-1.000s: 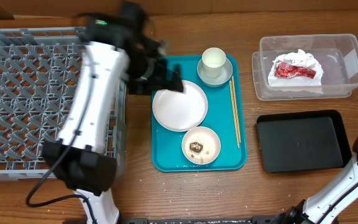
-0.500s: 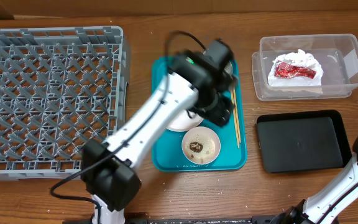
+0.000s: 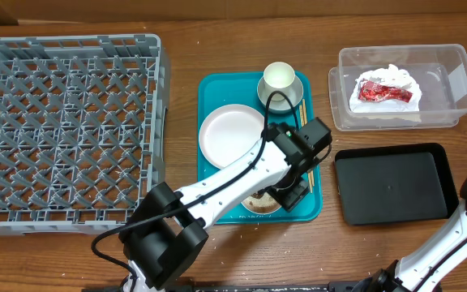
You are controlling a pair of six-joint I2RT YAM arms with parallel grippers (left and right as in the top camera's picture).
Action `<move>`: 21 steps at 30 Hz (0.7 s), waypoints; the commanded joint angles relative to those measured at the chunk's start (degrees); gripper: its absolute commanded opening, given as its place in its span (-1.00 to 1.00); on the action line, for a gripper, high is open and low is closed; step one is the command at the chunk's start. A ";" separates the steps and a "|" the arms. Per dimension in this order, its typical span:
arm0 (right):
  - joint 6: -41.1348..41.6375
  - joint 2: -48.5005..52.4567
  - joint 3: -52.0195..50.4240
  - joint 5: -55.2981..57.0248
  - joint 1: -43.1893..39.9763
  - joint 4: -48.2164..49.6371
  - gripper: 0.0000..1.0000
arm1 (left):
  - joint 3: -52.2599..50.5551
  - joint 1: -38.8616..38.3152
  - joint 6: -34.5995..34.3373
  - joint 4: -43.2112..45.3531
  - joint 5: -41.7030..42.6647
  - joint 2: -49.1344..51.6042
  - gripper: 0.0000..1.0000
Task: Sort waste into correct bins and load items into the dishwasher
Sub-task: 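Reach the left gripper to the white cup on the saucer and grasp it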
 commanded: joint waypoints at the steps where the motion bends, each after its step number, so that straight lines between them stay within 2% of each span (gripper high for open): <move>1: -0.26 -0.79 1.03 -0.04 -0.17 0.09 1.00 | -3.06 -0.13 2.43 2.47 -1.38 0.00 0.30; 6: -0.24 -0.79 1.03 -0.04 -0.17 0.09 1.00 | -3.37 -0.17 5.75 4.76 2.38 0.00 0.31; 13: -0.26 -0.79 1.03 -0.04 -0.17 0.09 1.00 | -3.37 -0.22 5.40 7.32 3.23 0.00 0.30; 17: -0.24 -0.79 1.03 -0.04 -0.17 0.09 1.00 | -2.56 -0.04 1.66 10.67 2.99 -0.02 0.18; 21: -0.26 -0.79 1.03 -0.04 -0.17 0.09 1.00 | 4.48 1.53 -3.76 10.03 2.99 -0.02 0.14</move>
